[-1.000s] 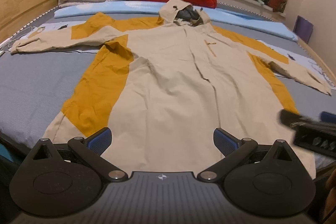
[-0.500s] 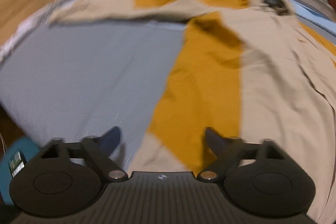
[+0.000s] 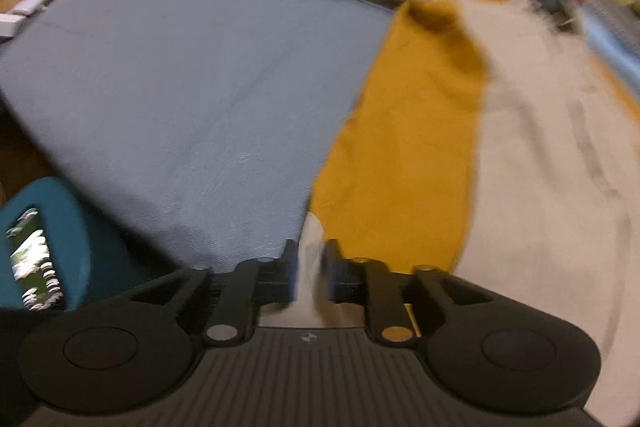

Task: Fold large clothes
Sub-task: 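Grasp the jacket hem with the left tool while the right tool grasps it too, then lift the hem with both tools and fold it toward the hood, then release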

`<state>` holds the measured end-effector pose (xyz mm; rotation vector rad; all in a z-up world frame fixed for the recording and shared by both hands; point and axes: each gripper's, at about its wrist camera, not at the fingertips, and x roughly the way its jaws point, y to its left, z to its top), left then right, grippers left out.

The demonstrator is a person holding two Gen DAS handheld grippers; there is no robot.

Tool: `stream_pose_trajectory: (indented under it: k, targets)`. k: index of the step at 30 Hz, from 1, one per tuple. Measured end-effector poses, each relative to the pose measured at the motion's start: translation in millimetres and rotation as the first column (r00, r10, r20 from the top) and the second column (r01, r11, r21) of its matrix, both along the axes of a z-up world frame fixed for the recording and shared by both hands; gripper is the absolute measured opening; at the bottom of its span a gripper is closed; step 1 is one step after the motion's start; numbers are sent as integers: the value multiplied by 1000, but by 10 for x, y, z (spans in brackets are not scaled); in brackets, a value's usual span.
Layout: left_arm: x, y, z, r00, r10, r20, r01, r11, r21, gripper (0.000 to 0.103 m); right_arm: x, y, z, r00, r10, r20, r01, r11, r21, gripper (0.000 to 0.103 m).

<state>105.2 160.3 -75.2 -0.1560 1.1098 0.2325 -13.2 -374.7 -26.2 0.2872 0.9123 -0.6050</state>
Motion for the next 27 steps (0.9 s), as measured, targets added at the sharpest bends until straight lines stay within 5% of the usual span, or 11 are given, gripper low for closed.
stream_pose_trajectory:
  k: [4, 6, 8, 10, 11, 13, 17, 20, 24, 27]
  targets:
    - [-105, -352, 369, 969, -161, 190, 128, 976, 176, 32, 15, -35, 70, 999, -45, -4, 45, 997, -70, 2]
    - [-147, -534, 447, 936, -251, 248, 218, 964, 153, 44, -7, -10, 173, 997, -26, 73, 31, 997, -67, 7]
    - [-152, -608, 344, 934, -285, 216, 282, 958, 46, 49, 7, 51, 229, 990, 30, 135, -20, 997, -68, 22]
    - [-89, -626, 61, 955, -288, 73, 293, 953, -78, 51, 59, 100, 160, 990, 81, 115, -77, 996, -34, 48]
    - [-74, -615, -78, 961, -275, -3, 273, 957, -102, 50, 100, 108, 72, 992, 99, 72, -100, 995, 8, 50]
    - [-134, -667, -1, 955, -295, 23, 295, 954, -45, 52, 156, 120, -145, 992, 117, -51, -113, 991, 71, 50]
    - [-281, -773, 269, 933, -335, 129, 340, 940, -16, 72, 172, 174, -69, 991, 132, -37, -131, 991, 23, 52]
    - [-250, -820, 256, 939, -326, 109, 328, 945, -4, 72, 146, 240, -12, 991, 136, -12, -136, 991, -18, 52]
    - [-183, -888, 435, 936, -287, 203, 295, 955, -12, 72, -5, 369, 325, 973, 135, 190, -119, 989, -92, 53]
    - [-177, -922, 661, 918, -240, 317, 260, 966, -20, 79, -127, 563, 707, 899, 210, 385, -132, 967, -220, 67]
